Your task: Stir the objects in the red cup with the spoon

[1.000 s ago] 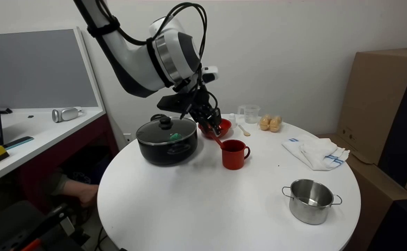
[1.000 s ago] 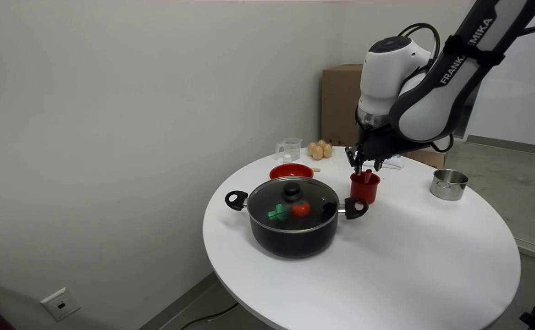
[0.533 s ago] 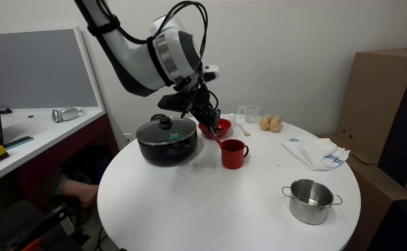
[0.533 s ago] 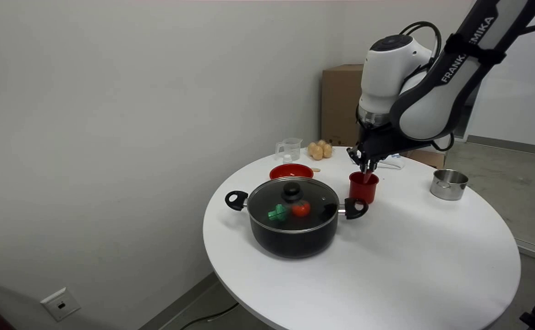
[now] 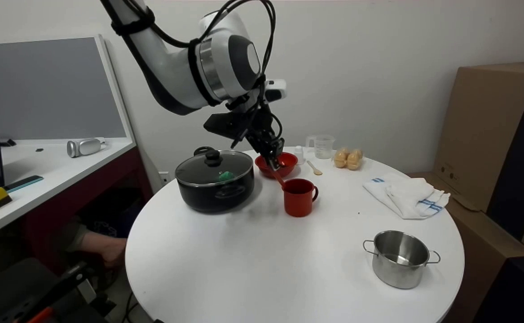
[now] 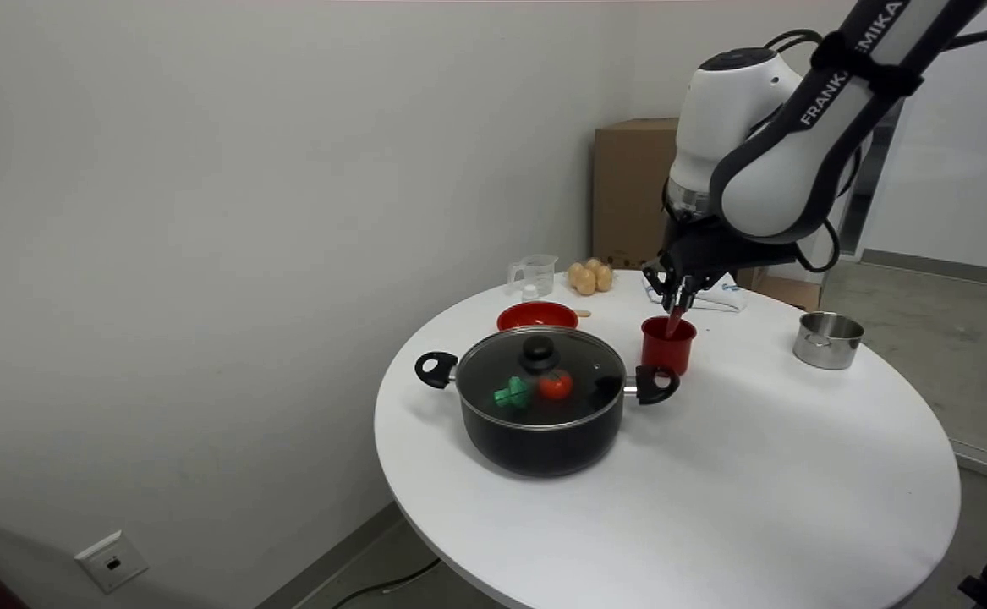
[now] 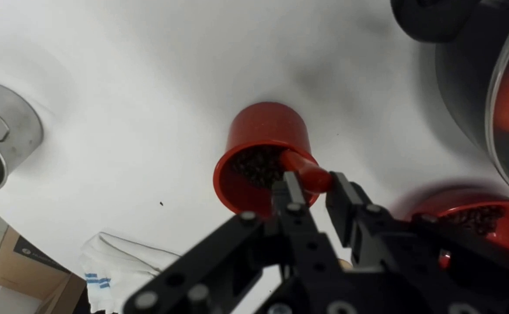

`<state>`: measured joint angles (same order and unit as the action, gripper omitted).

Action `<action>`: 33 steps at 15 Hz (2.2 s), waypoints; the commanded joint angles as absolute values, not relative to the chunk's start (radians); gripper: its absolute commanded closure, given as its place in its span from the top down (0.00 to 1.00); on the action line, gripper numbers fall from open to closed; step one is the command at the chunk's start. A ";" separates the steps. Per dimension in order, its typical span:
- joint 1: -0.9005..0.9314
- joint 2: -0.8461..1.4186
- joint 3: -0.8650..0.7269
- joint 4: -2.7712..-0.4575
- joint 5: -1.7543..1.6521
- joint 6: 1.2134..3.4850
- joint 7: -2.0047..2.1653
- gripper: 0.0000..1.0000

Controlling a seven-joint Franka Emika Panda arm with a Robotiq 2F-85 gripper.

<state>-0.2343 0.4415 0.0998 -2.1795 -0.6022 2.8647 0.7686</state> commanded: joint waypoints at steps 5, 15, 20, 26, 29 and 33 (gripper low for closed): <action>-0.422 0.423 0.291 -2.181 0.015 2.815 0.292 0.08; -0.325 0.427 0.111 -2.045 0.392 2.529 0.071 0.08; -0.228 0.475 -0.023 -1.936 0.300 2.390 0.141 0.08; -0.153 0.533 -0.054 -1.839 0.253 2.311 0.189 0.08; -0.137 0.570 -0.052 -1.776 0.252 2.269 0.210 0.08; -0.151 0.601 -0.052 -1.701 0.276 2.226 0.214 0.08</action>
<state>-0.1495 0.5625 -0.0360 -1.7881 0.2670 2.2867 0.1929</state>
